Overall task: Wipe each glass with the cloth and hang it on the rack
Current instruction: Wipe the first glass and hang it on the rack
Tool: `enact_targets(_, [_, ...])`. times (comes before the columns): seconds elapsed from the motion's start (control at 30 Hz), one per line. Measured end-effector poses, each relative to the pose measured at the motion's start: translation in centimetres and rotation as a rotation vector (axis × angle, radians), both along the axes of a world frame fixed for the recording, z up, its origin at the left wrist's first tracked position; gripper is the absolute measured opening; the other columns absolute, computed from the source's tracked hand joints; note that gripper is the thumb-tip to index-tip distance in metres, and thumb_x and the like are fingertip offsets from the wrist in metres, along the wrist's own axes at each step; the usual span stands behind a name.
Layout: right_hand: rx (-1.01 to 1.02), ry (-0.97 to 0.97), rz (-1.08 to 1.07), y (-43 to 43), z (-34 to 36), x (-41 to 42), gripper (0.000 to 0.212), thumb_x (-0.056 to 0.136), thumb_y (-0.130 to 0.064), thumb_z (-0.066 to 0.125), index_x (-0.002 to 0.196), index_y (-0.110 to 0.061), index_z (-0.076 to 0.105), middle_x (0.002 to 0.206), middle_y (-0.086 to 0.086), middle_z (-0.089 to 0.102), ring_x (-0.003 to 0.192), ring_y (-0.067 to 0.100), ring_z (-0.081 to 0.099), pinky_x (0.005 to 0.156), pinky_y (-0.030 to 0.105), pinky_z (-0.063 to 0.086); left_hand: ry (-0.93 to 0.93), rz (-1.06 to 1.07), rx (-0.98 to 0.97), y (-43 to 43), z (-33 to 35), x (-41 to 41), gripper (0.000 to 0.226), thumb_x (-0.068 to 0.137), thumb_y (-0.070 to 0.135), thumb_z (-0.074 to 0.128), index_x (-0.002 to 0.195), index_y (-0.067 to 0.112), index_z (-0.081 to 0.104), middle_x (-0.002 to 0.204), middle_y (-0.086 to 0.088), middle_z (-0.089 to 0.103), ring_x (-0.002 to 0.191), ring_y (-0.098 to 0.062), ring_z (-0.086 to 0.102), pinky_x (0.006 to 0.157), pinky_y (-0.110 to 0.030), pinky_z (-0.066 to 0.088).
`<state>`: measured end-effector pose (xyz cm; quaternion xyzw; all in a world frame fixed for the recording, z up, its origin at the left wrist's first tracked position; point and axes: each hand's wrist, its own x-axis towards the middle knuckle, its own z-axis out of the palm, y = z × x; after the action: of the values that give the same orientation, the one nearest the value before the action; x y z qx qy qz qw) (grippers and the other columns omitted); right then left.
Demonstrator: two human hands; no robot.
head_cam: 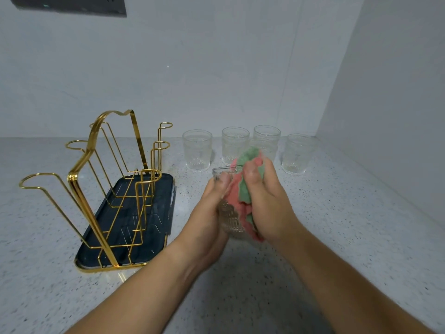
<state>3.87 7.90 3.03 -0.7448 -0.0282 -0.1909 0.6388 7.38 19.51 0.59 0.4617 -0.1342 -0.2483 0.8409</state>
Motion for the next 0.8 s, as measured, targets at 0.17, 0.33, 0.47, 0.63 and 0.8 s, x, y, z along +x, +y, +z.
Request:
enact_targets(0.17, [-0.197, 0.039, 0.078, 1.0, -3.6, -1.9, 0.076, 0.101, -0.054, 0.044, 0.161, -0.039, -0.001, 0.169, -0.008, 0.022, 0.152, 0.003, 0.028, 0.123, 0.039, 0.034, 0.091, -0.020, -0.100, 0.5, -0.1, -0.1, 0.059, 0.101, 0.058, 0.043, 0.104, 0.018, 0.086, 0.114, -0.014, 0.080, 0.108, -0.026, 0.077, 0.104, -0.046, 0.051])
enact_targets(0.33, [-0.165, 0.065, 0.077, 0.1, -3.3, -2.3, 0.084, 0.098, -0.057, 0.049, 0.161, -0.035, -0.001, 0.158, 0.002, 0.042, 0.132, 0.003, 0.056, 0.103, 0.029, 0.053, 0.089, -0.021, -0.074, 0.1, 0.0, 0.0, 0.042, 0.099, 0.059, 0.050, 0.114, 0.033, 0.079, 0.135, -0.015, 0.071, 0.126, -0.032, 0.068, 0.115, -0.051, 0.045])
enact_targets(0.47, [-0.095, 0.029, -0.037, -0.4, -1.4, -0.4, 0.086, 0.089, -0.072, 0.047, 0.158, -0.029, 0.019, 0.147, 0.010, 0.055, 0.123, 0.018, 0.065, 0.103, 0.043, 0.055, 0.123, -0.093, -0.064, -0.3, -0.4, 0.1, 0.067, 0.105, 0.062, 0.030, 0.132, 0.018, 0.074, 0.139, -0.016, 0.069, 0.132, -0.031, 0.064, 0.112, -0.049, 0.045])
enact_targets(0.63, [-0.162, 0.014, 0.040, 1.0, -3.2, -1.3, 0.083, 0.093, -0.062, 0.048, 0.160, -0.043, 0.001, 0.163, -0.007, 0.033, 0.141, 0.011, 0.049, 0.111, 0.048, 0.048, 0.080, -0.052, -0.031, 0.2, -0.6, 0.6, 0.081, 0.086, 0.073, 0.056, 0.146, 0.019, 0.058, 0.139, -0.015, 0.069, 0.127, -0.030, 0.068, 0.105, -0.045, 0.054])
enact_targets(0.8, [-0.249, 0.024, 0.083, 0.4, -4.4, -2.7, 0.082, 0.097, -0.060, 0.046, 0.158, -0.045, -0.007, 0.164, -0.017, 0.024, 0.146, -0.008, 0.031, 0.119, 0.027, 0.037, 0.110, -0.024, -0.040, 0.5, -0.7, 0.7, 0.066, 0.089, 0.073, 0.055, 0.122, 0.022, 0.079, 0.135, -0.014, 0.071, 0.127, -0.031, 0.068, 0.115, -0.050, 0.045])
